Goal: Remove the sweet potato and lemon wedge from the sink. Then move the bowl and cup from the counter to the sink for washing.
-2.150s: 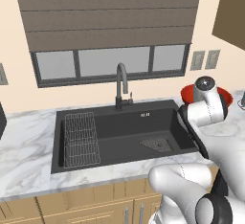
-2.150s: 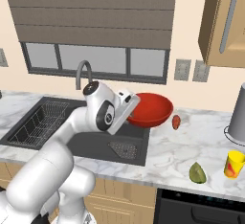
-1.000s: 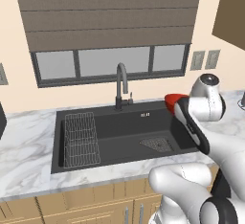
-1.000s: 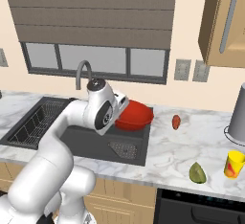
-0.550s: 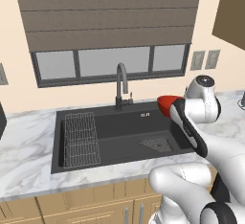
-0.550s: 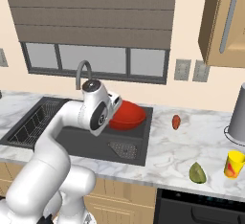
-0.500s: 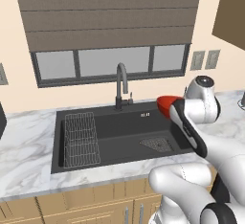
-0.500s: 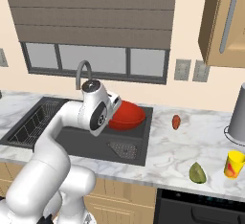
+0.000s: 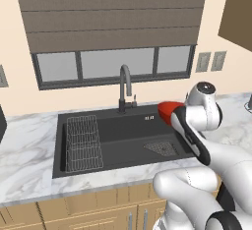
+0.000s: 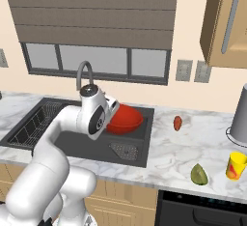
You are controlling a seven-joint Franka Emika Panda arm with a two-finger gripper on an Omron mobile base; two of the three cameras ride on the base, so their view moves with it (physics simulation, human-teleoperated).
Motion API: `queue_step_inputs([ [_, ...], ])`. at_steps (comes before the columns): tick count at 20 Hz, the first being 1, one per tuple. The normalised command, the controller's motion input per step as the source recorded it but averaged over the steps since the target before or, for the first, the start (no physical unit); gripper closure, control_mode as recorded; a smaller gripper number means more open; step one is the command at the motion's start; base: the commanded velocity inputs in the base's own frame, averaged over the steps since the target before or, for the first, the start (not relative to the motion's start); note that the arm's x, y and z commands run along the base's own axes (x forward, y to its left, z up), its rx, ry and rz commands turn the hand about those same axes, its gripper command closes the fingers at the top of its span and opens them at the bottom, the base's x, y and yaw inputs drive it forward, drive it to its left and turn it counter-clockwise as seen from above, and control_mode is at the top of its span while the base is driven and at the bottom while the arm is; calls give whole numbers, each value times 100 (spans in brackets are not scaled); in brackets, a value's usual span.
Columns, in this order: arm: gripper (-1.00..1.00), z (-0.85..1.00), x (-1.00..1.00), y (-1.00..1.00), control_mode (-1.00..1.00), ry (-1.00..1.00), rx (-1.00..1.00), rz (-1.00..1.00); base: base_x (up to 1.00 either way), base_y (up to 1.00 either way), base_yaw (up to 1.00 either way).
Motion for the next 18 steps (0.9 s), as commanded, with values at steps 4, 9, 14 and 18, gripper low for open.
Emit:
queue_step_inputs([
  [4,100,-15,4,0,-100,0,0,0,0,0,0],
  [9,100,-13,1,5,-100,0,0,0,0,0,0],
  [14,100,-9,0,19,-100,0,0,0,0,0,0],
  [18,100,-6,1,22,-100,0,0,0,0,0,0],
])
